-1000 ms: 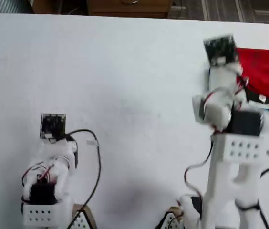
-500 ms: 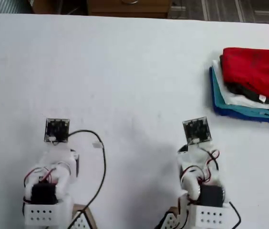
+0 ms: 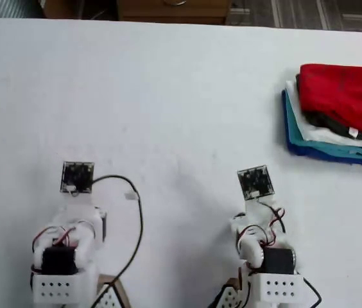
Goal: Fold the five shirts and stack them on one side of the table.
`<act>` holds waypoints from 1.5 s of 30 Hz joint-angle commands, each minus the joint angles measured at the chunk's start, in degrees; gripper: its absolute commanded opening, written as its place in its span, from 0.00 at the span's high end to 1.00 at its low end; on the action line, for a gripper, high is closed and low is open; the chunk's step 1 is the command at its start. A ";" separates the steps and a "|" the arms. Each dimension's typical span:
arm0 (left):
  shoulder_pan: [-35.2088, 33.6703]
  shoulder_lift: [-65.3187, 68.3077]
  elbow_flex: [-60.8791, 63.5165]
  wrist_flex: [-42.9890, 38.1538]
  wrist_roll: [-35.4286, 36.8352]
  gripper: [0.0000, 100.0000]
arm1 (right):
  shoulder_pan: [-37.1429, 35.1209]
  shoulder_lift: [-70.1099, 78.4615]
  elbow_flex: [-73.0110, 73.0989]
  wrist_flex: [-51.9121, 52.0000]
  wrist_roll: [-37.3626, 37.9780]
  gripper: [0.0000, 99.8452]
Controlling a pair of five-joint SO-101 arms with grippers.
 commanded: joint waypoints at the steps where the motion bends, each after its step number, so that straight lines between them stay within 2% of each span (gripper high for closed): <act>1: 0.18 -0.79 1.19 0.18 -0.53 0.97 | -0.13 0.31 -0.18 0.66 -0.44 0.98; 3: 0.18 -0.62 1.27 0.09 -1.32 0.97 | -0.40 0.31 -0.18 0.66 -0.44 0.98; 7: 0.26 -0.62 1.27 0.18 -8.88 0.97 | -1.45 0.31 -0.18 0.66 -0.53 0.98; 14: -0.09 -0.62 1.27 0.18 -9.05 0.97 | -7.25 0.31 -0.18 0.66 -0.53 0.98; 45: 0.09 -0.62 1.27 0.26 -9.05 0.97 | -7.25 0.31 -0.18 0.66 -0.44 0.98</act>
